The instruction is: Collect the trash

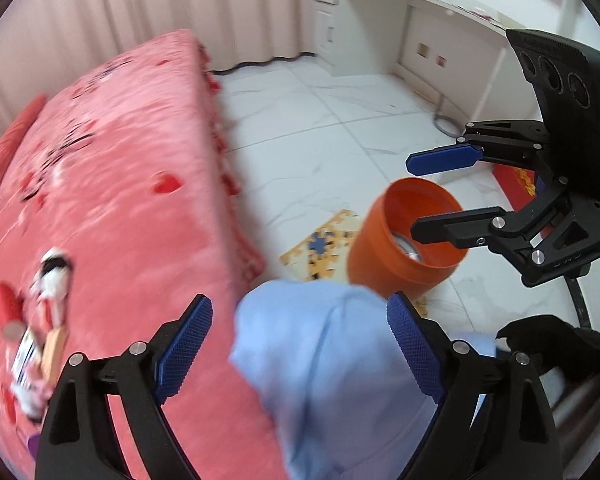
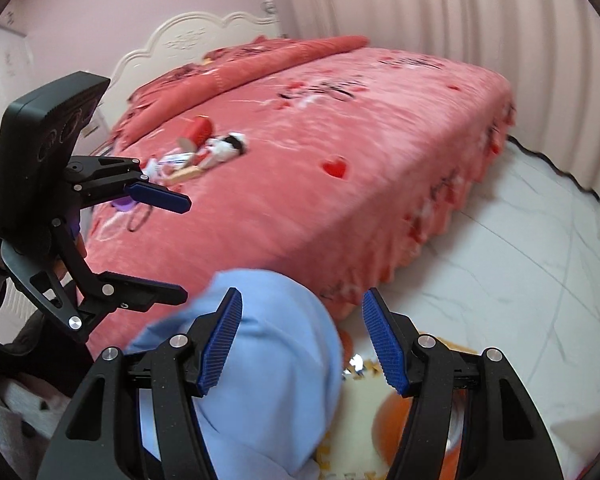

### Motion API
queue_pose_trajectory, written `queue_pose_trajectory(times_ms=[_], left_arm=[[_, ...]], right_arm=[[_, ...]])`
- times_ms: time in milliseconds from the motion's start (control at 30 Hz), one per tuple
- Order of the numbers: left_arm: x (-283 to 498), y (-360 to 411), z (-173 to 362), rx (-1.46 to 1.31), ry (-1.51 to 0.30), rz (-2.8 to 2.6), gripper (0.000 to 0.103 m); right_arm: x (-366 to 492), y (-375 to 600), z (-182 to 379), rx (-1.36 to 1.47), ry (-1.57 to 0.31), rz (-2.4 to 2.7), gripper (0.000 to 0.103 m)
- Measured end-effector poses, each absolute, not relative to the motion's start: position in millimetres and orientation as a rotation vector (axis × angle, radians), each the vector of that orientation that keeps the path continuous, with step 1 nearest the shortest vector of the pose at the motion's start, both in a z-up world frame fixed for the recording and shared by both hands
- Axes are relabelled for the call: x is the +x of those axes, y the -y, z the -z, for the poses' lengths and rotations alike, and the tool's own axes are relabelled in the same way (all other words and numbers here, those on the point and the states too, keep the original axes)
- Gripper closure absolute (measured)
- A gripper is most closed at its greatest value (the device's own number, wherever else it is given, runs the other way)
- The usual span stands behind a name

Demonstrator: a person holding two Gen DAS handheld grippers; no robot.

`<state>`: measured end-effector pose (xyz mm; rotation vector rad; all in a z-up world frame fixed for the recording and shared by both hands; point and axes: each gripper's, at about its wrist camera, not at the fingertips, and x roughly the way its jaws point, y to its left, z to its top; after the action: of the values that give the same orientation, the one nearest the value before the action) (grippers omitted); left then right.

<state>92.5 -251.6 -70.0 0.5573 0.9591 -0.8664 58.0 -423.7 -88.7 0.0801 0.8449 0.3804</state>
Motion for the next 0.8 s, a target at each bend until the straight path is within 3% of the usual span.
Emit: queue_pose_trajectory(times_ms=[433,800], left_arm=[[136,128,66,0.409,-0.987,0.652,0.015],[209,72,72,0.299,-1.004,0.611,0.015]], right_arm=[[140,308,68,-0.039,-0.828,-0.582,0.040],[221,251,67,-0.066,-0.822,-0.643,0.040]])
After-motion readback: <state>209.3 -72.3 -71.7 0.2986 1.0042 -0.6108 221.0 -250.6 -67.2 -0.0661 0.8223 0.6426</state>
